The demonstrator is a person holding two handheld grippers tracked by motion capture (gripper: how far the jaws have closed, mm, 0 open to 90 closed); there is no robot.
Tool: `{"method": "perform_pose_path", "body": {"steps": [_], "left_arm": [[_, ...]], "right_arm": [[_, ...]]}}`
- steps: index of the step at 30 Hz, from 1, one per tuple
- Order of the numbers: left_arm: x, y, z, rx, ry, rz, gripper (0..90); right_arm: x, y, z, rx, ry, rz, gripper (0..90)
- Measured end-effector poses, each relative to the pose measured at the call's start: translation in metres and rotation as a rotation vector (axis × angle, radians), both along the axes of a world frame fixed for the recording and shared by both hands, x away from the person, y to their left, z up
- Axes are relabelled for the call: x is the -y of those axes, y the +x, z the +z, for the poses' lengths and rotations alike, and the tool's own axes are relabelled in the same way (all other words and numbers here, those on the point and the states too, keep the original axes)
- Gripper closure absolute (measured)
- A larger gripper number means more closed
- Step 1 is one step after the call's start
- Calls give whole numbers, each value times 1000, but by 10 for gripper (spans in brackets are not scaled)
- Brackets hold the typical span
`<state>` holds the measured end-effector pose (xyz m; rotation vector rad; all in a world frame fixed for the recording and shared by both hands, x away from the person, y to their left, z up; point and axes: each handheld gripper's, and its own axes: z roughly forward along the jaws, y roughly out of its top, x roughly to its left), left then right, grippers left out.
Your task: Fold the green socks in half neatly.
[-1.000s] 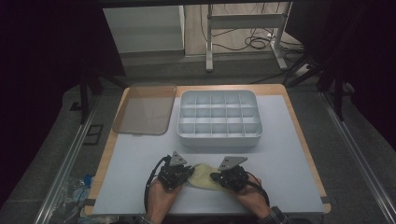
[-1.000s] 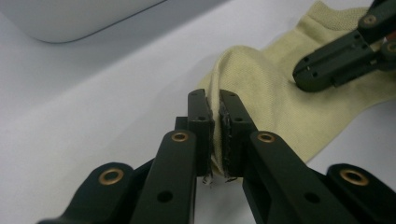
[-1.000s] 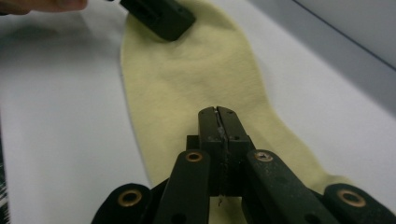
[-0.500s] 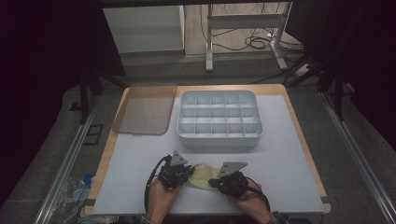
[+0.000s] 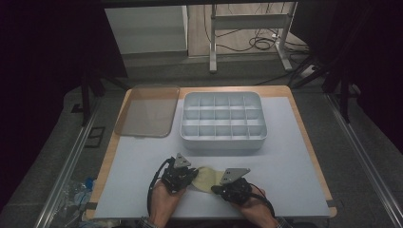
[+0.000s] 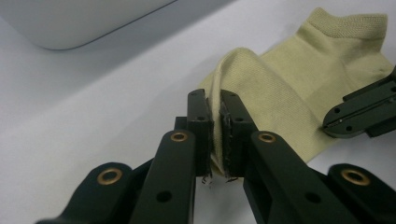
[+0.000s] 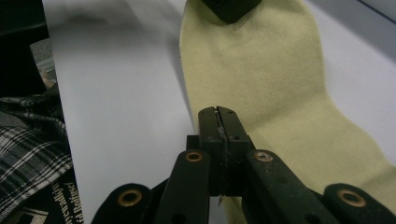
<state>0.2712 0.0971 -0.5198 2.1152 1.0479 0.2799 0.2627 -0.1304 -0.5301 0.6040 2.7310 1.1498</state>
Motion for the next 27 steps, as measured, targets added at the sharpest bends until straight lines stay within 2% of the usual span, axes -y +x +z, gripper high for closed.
{"method": "perform_pose_path", "body": {"steps": [5, 9, 12, 23, 27], "left_arm": [[0, -1, 2, 0, -3, -1, 837], [-1, -1, 2, -3, -16, -4, 826], [-1, 0, 2, -17, -42, -6, 795], [1, 0, 4, -26, -33, -12, 830], [3, -1, 7, -19, -30, -13, 833]], "right_arm": [[0, 1, 0, -6, 1, -1, 893], [2, 2, 4, 10, 3, -9, 886], [12, 9, 11, 18, 21, -46, 863], [44, 22, 22, 67, 11, -152, 786], [59, 25, 23, 94, 7, -204, 704]]}}
